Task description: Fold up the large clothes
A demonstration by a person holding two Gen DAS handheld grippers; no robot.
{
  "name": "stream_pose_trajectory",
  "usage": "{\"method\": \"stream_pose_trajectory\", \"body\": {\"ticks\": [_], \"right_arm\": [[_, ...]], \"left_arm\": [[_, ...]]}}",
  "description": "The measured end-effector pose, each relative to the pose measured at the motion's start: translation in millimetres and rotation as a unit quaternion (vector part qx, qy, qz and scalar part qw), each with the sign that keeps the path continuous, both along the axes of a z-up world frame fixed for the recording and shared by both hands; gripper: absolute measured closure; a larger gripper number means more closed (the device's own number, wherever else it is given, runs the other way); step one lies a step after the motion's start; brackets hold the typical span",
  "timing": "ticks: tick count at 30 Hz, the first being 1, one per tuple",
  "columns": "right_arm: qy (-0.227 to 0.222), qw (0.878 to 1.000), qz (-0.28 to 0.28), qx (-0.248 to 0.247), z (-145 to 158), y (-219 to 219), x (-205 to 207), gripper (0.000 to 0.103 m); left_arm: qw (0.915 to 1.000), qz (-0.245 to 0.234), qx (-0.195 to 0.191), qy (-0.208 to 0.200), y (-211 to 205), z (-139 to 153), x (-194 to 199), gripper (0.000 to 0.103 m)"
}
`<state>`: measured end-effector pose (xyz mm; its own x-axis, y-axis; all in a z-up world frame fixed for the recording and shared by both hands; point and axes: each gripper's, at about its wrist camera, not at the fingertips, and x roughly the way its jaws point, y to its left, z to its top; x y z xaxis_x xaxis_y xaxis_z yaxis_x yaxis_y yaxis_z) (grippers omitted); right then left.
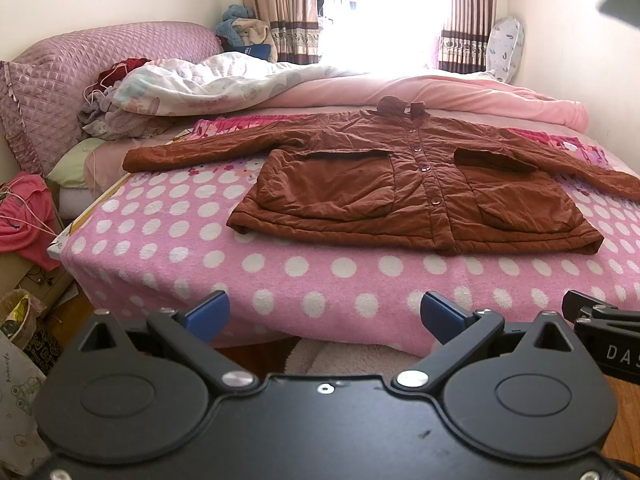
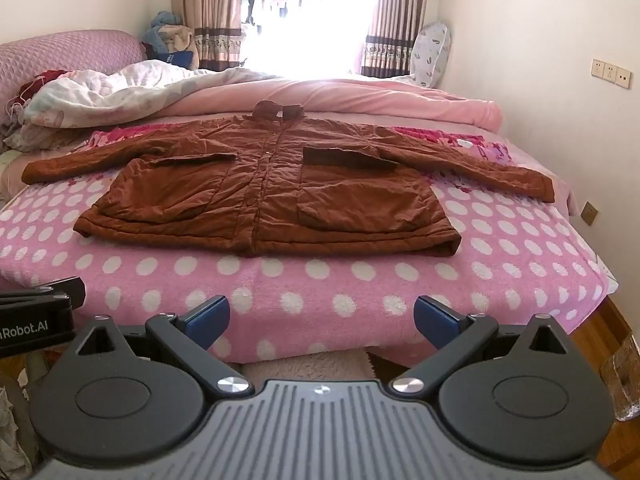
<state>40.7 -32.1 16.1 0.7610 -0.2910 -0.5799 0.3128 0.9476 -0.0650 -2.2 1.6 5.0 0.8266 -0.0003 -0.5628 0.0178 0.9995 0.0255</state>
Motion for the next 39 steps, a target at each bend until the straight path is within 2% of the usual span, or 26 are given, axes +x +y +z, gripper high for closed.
{"method": "stream_pose_trajectory", "body": {"ticks": [12, 17, 39], "right_arm": [[-0.001, 1.0, 0.0, 0.0, -10, 1, -4, 0.0], [0.0, 1.0, -0.001, -0.001, 1, 0, 1, 0.0], [0.0, 1.0, 0.0, -0.001, -2, 0, -1, 0.0]], "left_arm": [[1.0, -0.001, 0.001, 0.001, 1, 2, -1, 0.0], [1.0, 0.0, 0.001, 0.001, 0, 2, -1, 0.0], [1.0, 0.001, 0.0, 0.003, 1, 0, -1, 0.0]]}}
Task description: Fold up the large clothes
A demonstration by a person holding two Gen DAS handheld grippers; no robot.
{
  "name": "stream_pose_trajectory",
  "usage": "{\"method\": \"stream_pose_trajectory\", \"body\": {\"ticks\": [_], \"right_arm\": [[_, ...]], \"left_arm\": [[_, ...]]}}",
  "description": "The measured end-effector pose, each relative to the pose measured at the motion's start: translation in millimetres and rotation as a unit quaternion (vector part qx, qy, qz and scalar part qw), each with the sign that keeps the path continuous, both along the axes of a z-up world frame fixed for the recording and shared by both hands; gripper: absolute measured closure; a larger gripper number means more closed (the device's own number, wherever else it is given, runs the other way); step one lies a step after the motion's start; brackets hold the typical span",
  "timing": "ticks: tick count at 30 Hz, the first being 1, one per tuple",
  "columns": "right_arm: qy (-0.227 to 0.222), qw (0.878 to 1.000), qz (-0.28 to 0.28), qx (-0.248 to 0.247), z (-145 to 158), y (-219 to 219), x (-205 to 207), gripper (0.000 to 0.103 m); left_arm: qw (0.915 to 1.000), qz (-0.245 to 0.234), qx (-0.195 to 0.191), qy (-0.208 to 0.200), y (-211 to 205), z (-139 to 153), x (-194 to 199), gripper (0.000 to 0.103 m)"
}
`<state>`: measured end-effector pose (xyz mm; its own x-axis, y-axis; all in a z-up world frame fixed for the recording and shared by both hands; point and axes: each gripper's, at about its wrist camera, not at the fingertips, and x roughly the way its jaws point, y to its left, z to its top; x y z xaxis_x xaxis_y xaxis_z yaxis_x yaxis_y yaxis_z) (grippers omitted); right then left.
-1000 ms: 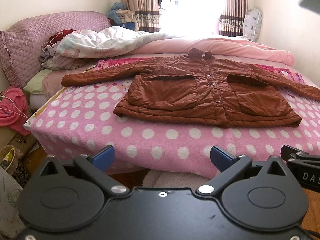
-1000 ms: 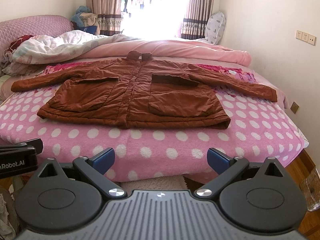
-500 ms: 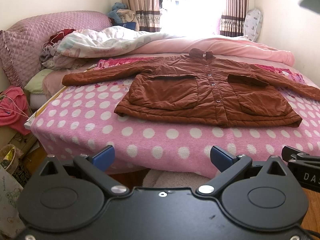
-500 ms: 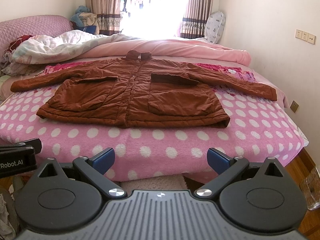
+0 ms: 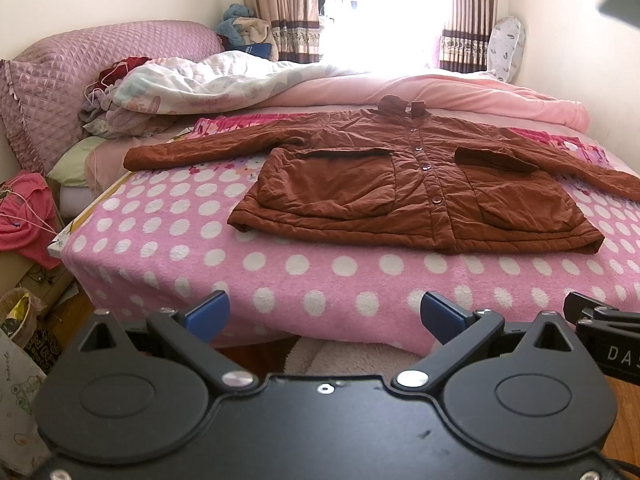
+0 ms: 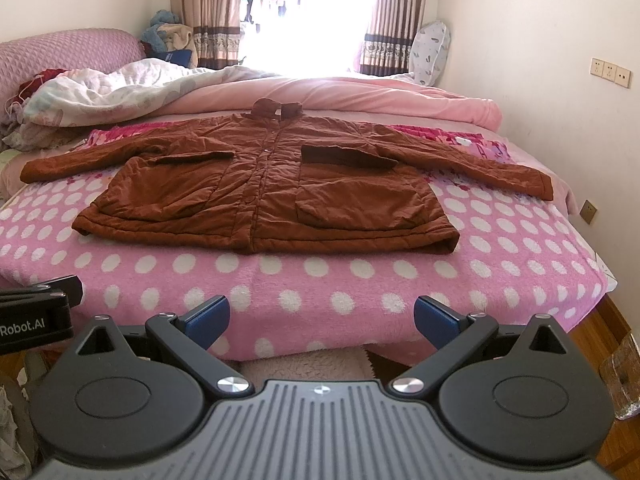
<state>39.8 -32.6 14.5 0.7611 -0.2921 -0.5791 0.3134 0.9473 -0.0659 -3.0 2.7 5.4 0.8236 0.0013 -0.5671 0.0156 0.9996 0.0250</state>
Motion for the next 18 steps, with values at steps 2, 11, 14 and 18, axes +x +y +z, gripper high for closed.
{"method": "stream_pose_trajectory", "body": {"ticks": [2, 11, 14, 18], "right_arm": [[0.001, 1.0, 0.0, 0.0, 0.9, -0.1, 0.6, 0.0], [0.002, 1.0, 0.0, 0.001, 0.6, -1.8, 4.0, 0.0], [0.002, 1.0, 0.001, 0.001, 1.2, -0.3, -1.3, 0.0], [0.002, 1.0, 0.0, 0.0, -0.9, -0.5, -0.5, 0.0]], "left_arm": [[1.0, 0.0, 0.0, 0.0, 0.1, 0.0, 0.0, 0.0], [1.0, 0.0, 0.0, 0.001, 0.0, -1.4, 0.1, 0.0], [1.0, 0.001, 0.0, 0.002, -0.1, -3.1, 0.6, 0.0], [1.0, 0.001, 0.0, 0.003, -0.2, -3.5, 1.0, 0.0]]}}
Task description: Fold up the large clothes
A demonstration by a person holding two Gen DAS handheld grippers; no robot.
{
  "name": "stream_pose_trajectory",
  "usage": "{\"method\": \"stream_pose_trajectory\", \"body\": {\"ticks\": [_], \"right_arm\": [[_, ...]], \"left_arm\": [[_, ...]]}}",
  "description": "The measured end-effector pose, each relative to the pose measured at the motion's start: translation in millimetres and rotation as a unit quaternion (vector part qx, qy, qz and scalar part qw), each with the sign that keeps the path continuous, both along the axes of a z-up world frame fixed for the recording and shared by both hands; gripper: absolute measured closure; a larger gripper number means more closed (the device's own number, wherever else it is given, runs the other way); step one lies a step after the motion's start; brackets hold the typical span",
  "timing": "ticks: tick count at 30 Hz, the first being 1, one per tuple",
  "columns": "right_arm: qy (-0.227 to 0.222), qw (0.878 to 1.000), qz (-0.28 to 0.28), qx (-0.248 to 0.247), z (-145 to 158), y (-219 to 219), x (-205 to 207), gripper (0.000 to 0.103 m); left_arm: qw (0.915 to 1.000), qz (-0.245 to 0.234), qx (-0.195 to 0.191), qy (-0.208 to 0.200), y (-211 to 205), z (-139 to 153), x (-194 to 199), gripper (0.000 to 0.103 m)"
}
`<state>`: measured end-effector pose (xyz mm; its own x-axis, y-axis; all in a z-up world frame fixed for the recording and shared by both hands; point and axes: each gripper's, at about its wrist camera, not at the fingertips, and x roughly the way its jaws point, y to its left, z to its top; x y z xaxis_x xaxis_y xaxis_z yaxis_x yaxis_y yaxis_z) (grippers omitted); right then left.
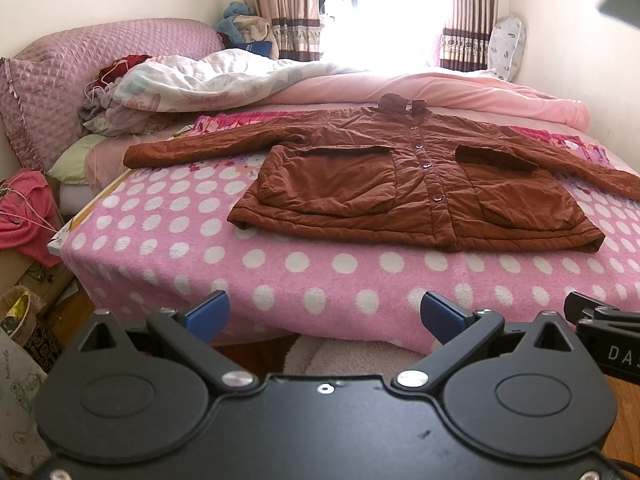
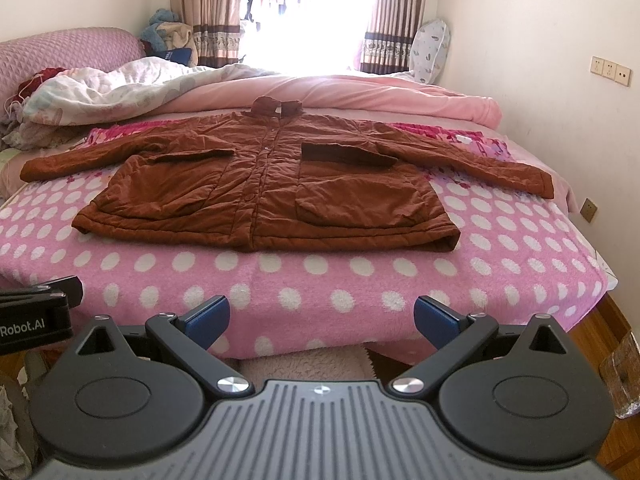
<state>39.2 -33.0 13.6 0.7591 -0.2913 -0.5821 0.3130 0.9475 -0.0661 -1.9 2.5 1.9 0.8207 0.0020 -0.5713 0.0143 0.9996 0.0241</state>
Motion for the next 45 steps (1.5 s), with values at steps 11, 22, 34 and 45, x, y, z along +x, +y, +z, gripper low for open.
{"method": "stream_pose_trajectory", "body": {"ticks": [11, 22, 34, 45], "right_arm": [[-0.001, 1.0, 0.0, 0.003, 4, 0, 0, 0.0], [0.003, 1.0, -0.015, 0.004, -7, -23, 35, 0.0], [-0.043, 0.999, -0.022, -0.011, 26, -63, 131, 0.0], [-0.024, 0.999, -0.004, 0.027, 9, -94, 240, 0.0]], "left_arm": [[1.0, -0.001, -0.001, 0.001, -1, -1, 3, 0.0], [0.9999, 0.011, 0.003, -0.001, 12, 3, 60, 0.0], [0.9935, 0.079, -0.074, -0.034, 92, 25, 187, 0.0], [0.9564, 0.211, -0.199, -0.035, 250, 6, 338, 0.003]]}}
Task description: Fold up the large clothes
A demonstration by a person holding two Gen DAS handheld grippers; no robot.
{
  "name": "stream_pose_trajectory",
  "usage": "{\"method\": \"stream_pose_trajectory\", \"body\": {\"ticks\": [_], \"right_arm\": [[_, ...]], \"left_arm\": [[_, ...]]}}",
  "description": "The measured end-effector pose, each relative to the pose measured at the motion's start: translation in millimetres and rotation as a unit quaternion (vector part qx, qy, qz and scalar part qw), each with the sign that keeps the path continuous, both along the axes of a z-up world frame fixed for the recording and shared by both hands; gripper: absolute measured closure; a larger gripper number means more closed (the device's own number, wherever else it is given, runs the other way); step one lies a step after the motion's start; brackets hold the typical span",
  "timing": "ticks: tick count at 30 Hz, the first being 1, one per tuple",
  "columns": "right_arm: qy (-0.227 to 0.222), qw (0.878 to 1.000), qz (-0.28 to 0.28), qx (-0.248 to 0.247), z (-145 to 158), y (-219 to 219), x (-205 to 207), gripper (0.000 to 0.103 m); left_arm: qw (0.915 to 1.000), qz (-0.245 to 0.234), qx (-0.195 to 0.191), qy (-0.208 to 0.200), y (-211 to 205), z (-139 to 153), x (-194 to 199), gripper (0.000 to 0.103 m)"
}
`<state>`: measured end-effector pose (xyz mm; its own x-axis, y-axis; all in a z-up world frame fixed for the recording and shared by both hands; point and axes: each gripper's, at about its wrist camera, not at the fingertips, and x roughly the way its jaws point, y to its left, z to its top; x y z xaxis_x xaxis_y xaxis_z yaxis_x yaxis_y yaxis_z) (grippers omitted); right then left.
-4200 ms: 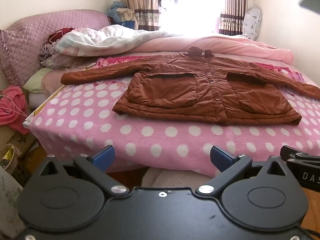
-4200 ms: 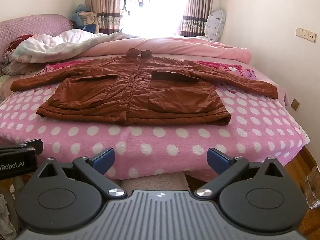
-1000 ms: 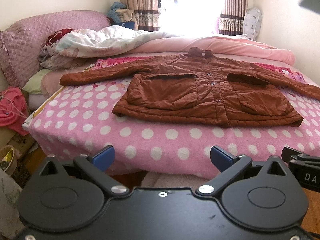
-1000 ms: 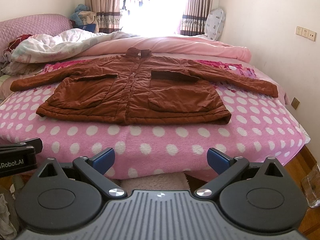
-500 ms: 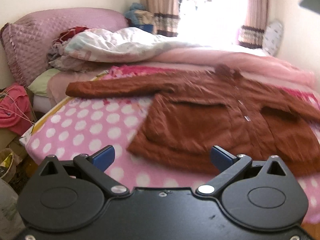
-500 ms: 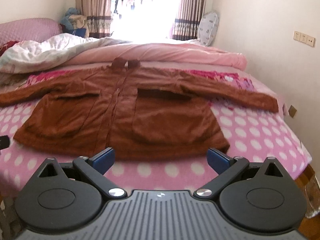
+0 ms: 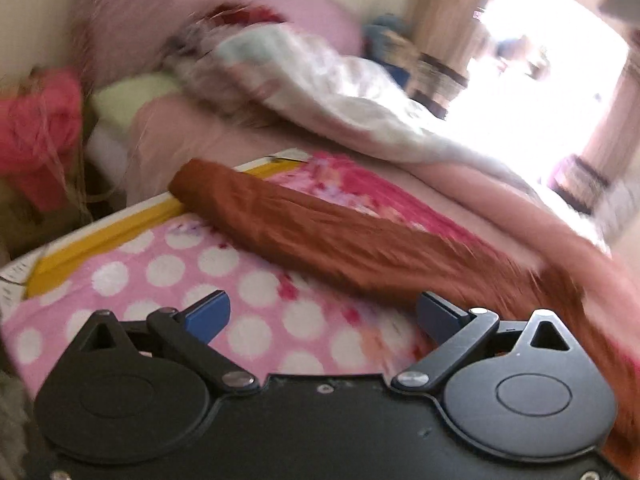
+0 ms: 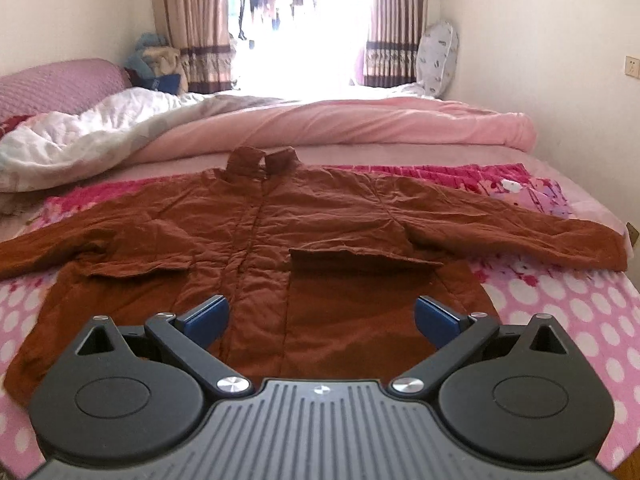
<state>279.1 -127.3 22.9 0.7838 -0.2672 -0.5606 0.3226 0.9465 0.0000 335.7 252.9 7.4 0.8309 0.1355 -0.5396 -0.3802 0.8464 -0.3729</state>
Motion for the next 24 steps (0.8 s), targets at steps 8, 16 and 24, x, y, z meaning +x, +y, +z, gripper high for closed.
{"method": "stream_pose_trajectory", "body": {"ticks": [8, 16, 24], "right_arm": [[0.034, 0.999, -0.011, 0.002, -17, -6, 63, 0.0], [0.064, 0.998, -0.012, -0.002, -36, -4, 102, 0.0], [0.086, 0.996, -0.004, -0.008, -48, 0, 119, 0.0]], "left_arm": [[0.9938, 0.099, -0.05, -0.014, 95, -42, 85, 0.01], [0.9766, 0.156, -0.149, -0.003, 151, -83, 131, 0.05], [0.9767, 0.164, -0.137, -0.015, 159, -83, 146, 0.072]]}}
